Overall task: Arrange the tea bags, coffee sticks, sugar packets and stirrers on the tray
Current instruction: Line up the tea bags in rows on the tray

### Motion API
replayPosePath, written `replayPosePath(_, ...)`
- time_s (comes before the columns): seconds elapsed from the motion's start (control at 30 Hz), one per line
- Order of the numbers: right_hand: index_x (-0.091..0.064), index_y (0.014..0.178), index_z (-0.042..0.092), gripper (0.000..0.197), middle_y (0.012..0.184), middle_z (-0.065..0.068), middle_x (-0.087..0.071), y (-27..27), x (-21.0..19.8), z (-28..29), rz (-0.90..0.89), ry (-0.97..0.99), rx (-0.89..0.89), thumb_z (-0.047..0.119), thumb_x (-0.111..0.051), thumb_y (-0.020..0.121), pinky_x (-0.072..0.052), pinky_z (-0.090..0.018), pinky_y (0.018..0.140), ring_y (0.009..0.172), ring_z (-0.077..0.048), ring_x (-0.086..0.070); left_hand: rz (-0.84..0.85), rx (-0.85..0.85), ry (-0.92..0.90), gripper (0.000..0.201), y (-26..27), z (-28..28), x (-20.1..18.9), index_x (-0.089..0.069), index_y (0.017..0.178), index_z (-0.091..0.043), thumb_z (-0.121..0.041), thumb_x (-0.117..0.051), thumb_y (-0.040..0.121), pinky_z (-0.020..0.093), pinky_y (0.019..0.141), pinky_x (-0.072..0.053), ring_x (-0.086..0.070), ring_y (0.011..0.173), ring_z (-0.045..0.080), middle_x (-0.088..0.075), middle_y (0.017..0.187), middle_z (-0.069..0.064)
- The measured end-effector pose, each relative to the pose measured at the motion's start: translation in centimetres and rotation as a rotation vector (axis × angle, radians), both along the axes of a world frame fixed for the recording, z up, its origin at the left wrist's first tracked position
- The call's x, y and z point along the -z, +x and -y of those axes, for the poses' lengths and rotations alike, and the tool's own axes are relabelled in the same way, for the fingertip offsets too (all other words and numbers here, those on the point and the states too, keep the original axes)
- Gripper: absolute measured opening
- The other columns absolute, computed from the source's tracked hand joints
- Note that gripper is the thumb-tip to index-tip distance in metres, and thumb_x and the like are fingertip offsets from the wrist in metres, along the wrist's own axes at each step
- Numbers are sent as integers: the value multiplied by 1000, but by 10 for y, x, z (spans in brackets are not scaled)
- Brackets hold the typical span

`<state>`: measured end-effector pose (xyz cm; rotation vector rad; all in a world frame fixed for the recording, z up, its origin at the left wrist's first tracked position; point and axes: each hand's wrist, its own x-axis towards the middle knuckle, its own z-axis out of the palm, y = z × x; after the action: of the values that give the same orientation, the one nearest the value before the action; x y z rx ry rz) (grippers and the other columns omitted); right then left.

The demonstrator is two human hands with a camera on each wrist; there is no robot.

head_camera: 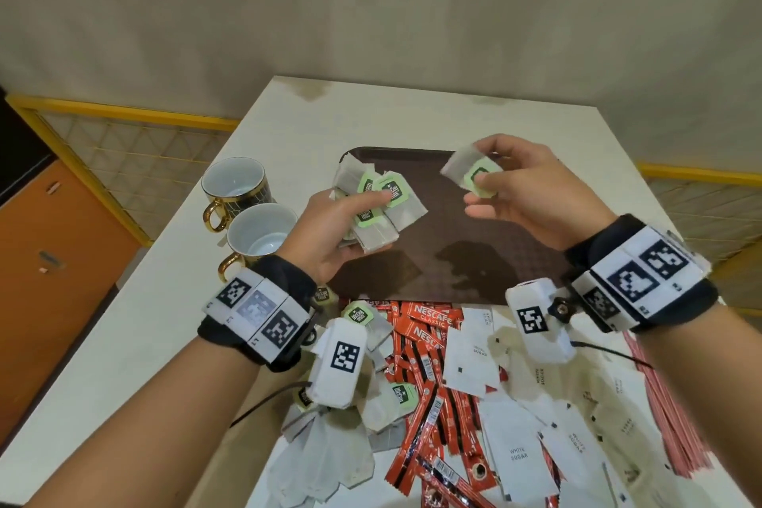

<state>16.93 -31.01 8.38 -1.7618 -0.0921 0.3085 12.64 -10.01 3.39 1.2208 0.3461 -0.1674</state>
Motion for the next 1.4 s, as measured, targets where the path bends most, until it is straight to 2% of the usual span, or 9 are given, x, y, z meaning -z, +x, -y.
replayPosePath(0.13,-65,99,10,21,76,-5,-67,5,-13,4,132,-190,-231,-4,-70,83,-49,-21,56,58,-9,-61,9,70,116,35,5,0,-4,-65,117,-11,-14,-74,83,32,66,-59,-73,90,19,-76,100,6)
replayPosePath(0.3,-67,88,0,12,65,-2,-68,9,-14,-7,161,-226,-331,-1,-75,79,-43,-15,49,51,-5,-54,13,157,170,32,9,6,-8,-66,115,-13,-21,-72,85,33,72,-59,-72,95,19,-76,102,5)
replayPosePath(0.53,-69,90,-6,11,76,-11,-67,32,-1,-16,105,-223,-351,-3,-73,80,-48,-16,53,56,-10,-55,29,212,189,37,14,9,-12,-65,120,-12,-26,-69,86,37,81,-56,-70,101,23,-74,109,8)
replayPosePath(0.63,-69,87,-4,9,72,-6,-68,55,3,-18,86,-247,-309,-2,-74,79,-53,-18,55,56,-8,-61,-13,59,142,36,18,8,-9,-65,120,-13,-27,-70,86,34,74,-58,-71,95,19,-75,104,6)
replayPosePath(0.73,-65,75,3,12,74,-9,-65,95,17,-23,87,-268,-156,-5,-73,79,-57,-21,56,64,-14,-63,-97,-49,75,37,16,6,-2,-64,121,-15,-27,-70,87,28,65,-56,-70,82,14,-76,101,5)
replayPosePath(0.93,-62,67,6,21,71,-11,-62,168,55,-69,31,-289,-107,-9,-72,77,-52,-26,50,62,-20,-61,-170,-23,-13,35,15,13,3,-66,119,-16,-26,-69,85,24,59,-56,-70,87,13,-77,98,4)
replayPosePath(1.07,-62,65,11,23,92,-20,-68,208,74,-96,-10,-310,-93,-6,-75,76,-59,-34,70,81,-26,-65,-156,-17,-37,34,22,13,4,-67,116,-17,-27,-70,83,22,56,-55,-70,82,11,-77,98,4)
replayPosePath(1.23,-62,63,12,25,78,-14,-64,231,95,-112,-69,-331,-84,-5,-76,76,-58,-34,66,70,-23,-60,-144,0,-44,25,31,11,9,-71,108,-20,-27,-68,85,21,59,-54,-71,80,8,-77,96,3)
replayPosePath(1.4,-60,64,7,25,97,-22,-65,237,104,-117,-151,-199,-17,-9,-75,76,-58,-41,82,98,-32,-67,-142,10,-60,21,34,9,12,-72,107,-19,-24,-67,87,20,58,-54,-71,80,9,-77,95,4)
